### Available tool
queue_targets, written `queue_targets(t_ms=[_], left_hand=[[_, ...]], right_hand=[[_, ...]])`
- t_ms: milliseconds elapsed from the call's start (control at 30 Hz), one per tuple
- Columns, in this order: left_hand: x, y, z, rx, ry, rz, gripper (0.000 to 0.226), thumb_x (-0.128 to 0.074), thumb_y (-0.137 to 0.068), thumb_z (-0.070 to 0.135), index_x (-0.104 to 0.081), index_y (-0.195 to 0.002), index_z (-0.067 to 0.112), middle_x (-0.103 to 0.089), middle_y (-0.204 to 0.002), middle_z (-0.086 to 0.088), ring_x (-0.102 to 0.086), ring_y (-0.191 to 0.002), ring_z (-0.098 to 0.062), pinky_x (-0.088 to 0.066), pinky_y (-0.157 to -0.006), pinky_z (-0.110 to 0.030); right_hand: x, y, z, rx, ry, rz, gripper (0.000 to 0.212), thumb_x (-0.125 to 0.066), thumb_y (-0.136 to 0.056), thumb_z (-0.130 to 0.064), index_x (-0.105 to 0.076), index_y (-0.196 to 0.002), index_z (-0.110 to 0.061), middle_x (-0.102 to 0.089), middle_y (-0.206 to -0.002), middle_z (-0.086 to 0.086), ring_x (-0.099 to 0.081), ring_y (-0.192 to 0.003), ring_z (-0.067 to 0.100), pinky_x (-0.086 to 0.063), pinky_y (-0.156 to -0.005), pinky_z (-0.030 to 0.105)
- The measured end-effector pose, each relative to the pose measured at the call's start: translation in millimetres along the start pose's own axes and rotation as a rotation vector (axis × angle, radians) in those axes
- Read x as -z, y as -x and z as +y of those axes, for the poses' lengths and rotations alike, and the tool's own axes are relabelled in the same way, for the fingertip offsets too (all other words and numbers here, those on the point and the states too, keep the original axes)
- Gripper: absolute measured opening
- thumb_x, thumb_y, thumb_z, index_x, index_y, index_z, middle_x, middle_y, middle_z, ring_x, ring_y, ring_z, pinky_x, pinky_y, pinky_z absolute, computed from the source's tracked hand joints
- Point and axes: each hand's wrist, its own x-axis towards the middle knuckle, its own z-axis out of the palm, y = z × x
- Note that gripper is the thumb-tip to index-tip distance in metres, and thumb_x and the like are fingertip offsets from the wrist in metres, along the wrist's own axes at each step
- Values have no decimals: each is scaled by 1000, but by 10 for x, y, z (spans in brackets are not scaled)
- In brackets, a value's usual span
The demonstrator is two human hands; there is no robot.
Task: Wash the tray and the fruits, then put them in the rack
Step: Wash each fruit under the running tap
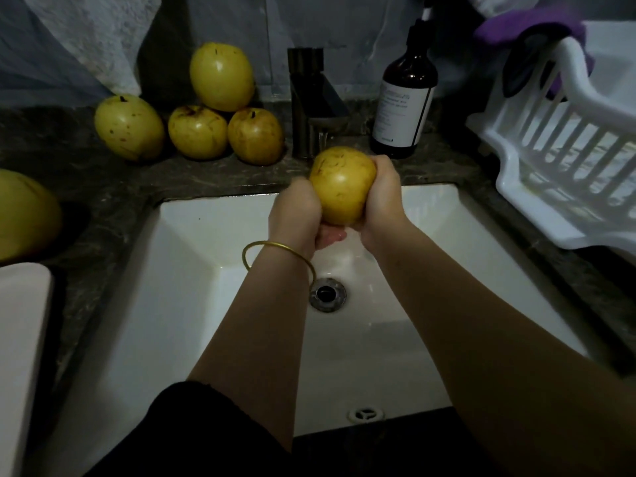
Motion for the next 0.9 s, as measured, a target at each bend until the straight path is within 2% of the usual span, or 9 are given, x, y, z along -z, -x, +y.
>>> queue_targets(t_ms=[133, 267, 367, 433, 533, 633, 733, 800, 900], left_hand=[[-34, 25, 50, -108, -27, 136, 59, -28, -98, 55, -46, -132, 11, -56, -117, -16, -63, -72, -35, -51, -42, -35], [-66, 138, -52, -311, -164, 59, 75, -40, -88, 68, -28, -144, 19, -44, -124, -6, -57, -103, -30, -60, -57, -40], [-19, 150, -46, -271, -64, -29, 78, -58, -82, 63, -31, -142, 20, -47, -122, -2, -60, -98, -24, -60, -62, -38], [-13, 79, -26, -261, -34, 2, 69, -56, -83, 62, -39, -137, 22, -53, -122, -5, -62, -95, -25, -60, -62, -38], [0, -31, -33, -133, 90, 21, 60, -48, -85, 65, -53, -125, 20, -62, -113, -11, -64, -92, -29, -59, -59, -40], [46, -96, -39, -39, 200, 3, 64, -37, -87, 66, -57, -122, 16, -66, -111, -15, -66, -86, -29, -53, -47, -30], [80, -102, -48, 13, 213, 16, 65, -24, -94, 62, -54, -122, 12, -66, -99, -17, -60, -49, -21, -44, -38, -16], [81, -107, -42, 12, 209, -4, 67, -20, -95, 62, -53, -121, 9, -63, -80, -16, -52, -32, -17, -40, -35, -11], [49, -111, -36, -36, 209, -30, 69, -24, -92, 69, -54, -113, 10, -65, -78, -15, -63, -49, -20, -52, -44, -18]], right_hand=[[-22, -35, 11, 7, 31, 49, 28, -35, -97, -38, -55, -103, -19, -60, -95, 9, -58, -86, 24, -50, -79, 38], [-11, -91, 48, 1, 248, 78, 45, -34, -98, -42, -46, -132, -16, -58, -110, 12, -56, -97, 26, -47, -93, 43], [-15, -80, 22, 29, 281, 39, 43, -34, -99, -42, -47, -129, -15, -58, -96, 7, -55, -88, 20, -47, -87, 39], [-36, -59, 14, 67, 307, 2, 45, -37, -98, -46, -46, -132, -16, -57, -93, 4, -56, -90, 20, -47, -90, 40], [-78, -23, 25, 132, 401, -66, 48, -41, -97, -48, -47, -134, -18, -58, -117, 8, -57, -108, 25, -46, -99, 46], [-93, -7, 48, 227, 426, -170, 33, -45, -99, -35, -51, -126, -17, -57, -119, 7, -57, -109, 23, -48, -97, 41], [-67, -11, 56, 337, 448, -235, 33, -50, -94, -12, -51, -127, -17, -55, -121, 7, -56, -105, 19, -50, -84, 31], [-67, -4, 64, 398, 525, -222, 35, -49, -94, -12, -50, -129, -17, -53, -120, 4, -55, -101, 16, -48, -78, 28], [-64, -31, 83, 431, 530, -162, 31, -44, -99, -21, -50, -129, -18, -55, -121, 5, -55, -107, 19, -49, -88, 34]])
